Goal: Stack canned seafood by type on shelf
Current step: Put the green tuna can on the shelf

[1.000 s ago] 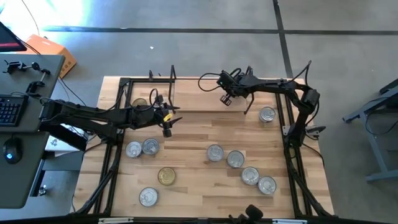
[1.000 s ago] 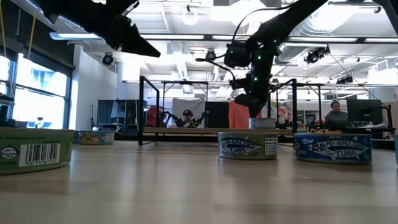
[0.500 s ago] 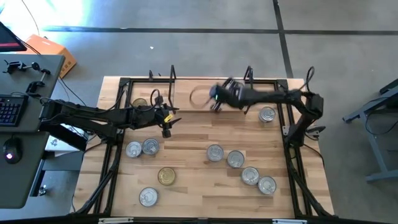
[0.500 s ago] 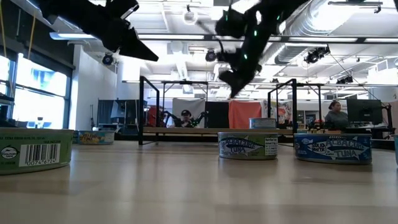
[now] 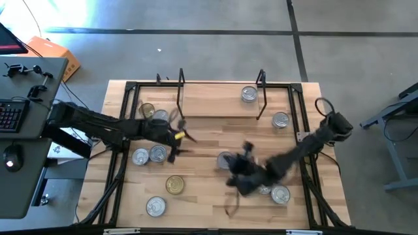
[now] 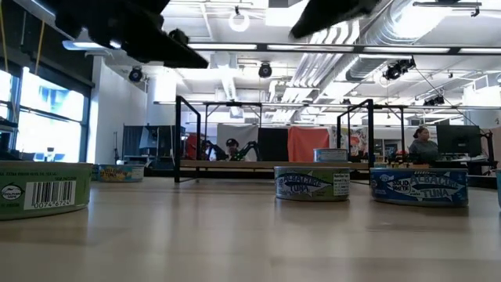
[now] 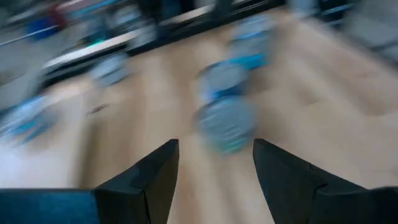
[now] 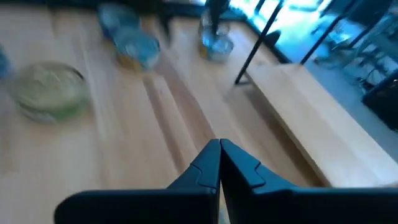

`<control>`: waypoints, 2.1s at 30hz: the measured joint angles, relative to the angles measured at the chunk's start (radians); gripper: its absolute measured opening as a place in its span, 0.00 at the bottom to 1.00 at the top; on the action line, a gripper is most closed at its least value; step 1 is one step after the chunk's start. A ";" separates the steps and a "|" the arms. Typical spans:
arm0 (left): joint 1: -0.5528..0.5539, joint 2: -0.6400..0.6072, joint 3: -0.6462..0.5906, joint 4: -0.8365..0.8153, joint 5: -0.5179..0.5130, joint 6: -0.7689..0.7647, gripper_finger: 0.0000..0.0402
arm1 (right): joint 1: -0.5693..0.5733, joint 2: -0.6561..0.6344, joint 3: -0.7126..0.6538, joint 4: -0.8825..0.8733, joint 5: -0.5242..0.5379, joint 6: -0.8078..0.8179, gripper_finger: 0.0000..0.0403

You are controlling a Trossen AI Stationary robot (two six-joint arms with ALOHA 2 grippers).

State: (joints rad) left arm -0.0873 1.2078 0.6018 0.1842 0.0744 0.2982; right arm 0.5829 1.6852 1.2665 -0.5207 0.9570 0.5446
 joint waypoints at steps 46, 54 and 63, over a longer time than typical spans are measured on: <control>-0.117 0.786 0.359 0.236 -0.087 0.212 0.01 | 0.207 0.240 0.000 0.010 -0.008 0.318 0.48; -0.139 0.747 0.356 0.222 -0.086 0.142 0.00 | 0.179 0.240 0.000 -0.015 -0.066 0.235 0.56; -0.140 0.680 0.357 0.221 -0.085 0.088 0.00 | 0.104 0.289 0.000 -0.013 -0.086 -0.141 0.59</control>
State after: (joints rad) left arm -0.2276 1.8877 0.9585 0.4049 -0.0101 0.3859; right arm 0.6874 1.9745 1.2663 -0.5333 0.8711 0.4036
